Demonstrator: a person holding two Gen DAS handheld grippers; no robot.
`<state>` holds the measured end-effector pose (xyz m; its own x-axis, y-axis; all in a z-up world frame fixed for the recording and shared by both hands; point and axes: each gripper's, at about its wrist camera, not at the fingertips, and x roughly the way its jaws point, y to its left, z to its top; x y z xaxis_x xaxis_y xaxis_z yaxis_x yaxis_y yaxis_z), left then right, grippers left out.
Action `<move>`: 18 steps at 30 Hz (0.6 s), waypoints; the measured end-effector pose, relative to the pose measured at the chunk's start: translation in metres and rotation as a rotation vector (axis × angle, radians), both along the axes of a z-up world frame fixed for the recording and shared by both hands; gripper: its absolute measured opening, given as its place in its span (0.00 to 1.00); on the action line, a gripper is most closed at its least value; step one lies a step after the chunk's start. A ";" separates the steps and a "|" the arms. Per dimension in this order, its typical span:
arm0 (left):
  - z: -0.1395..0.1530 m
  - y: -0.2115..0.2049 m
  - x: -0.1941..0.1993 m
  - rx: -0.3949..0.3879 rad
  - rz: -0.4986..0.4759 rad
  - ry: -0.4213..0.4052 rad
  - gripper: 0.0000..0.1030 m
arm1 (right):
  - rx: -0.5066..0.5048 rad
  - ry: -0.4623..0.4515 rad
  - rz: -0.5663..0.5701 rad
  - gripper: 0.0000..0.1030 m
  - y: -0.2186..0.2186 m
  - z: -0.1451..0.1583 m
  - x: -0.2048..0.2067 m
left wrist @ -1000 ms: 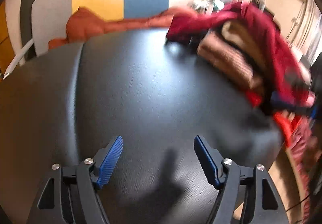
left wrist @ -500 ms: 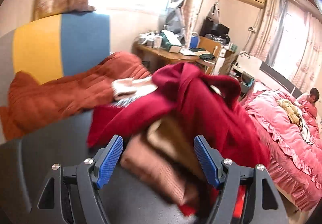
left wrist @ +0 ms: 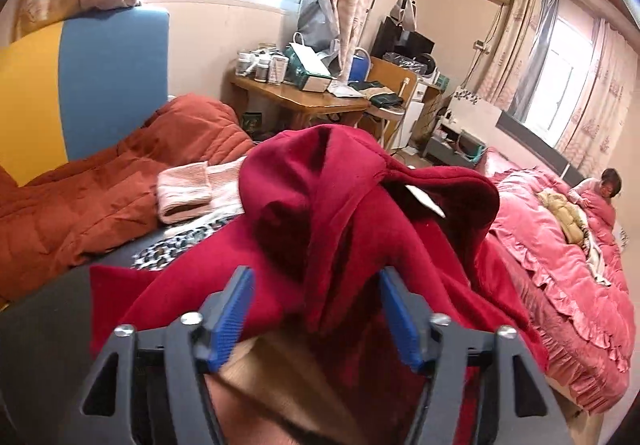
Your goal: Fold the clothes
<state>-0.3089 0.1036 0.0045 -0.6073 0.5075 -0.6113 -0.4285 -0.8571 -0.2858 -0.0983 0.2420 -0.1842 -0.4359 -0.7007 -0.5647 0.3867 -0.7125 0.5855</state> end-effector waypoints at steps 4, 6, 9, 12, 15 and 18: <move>-0.003 0.007 -0.006 0.049 -0.026 -0.031 0.34 | 0.015 0.058 -0.008 1.00 0.001 0.000 0.010; -0.004 0.008 -0.005 0.073 -0.040 -0.043 0.20 | 0.027 0.068 -0.012 1.00 0.001 0.001 0.014; 0.000 0.004 0.011 0.086 -0.040 -0.021 0.10 | 0.032 0.068 -0.020 1.00 0.005 0.004 0.018; 0.007 -0.010 0.032 0.117 -0.028 -0.001 0.09 | 0.046 0.086 -0.017 1.00 0.002 0.008 0.020; 0.013 -0.037 0.057 0.174 0.013 0.014 0.09 | 0.075 0.104 -0.020 1.00 -0.026 0.010 0.009; 0.016 -0.075 0.087 0.232 0.080 0.018 0.09 | 0.084 0.097 -0.037 1.00 -0.028 0.011 0.007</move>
<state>-0.2219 0.0284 0.0200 -0.6609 0.5830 -0.4726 -0.3687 -0.8007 -0.4721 -0.0909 0.2135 -0.1735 -0.5160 -0.6353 -0.5745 0.4112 -0.7721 0.4845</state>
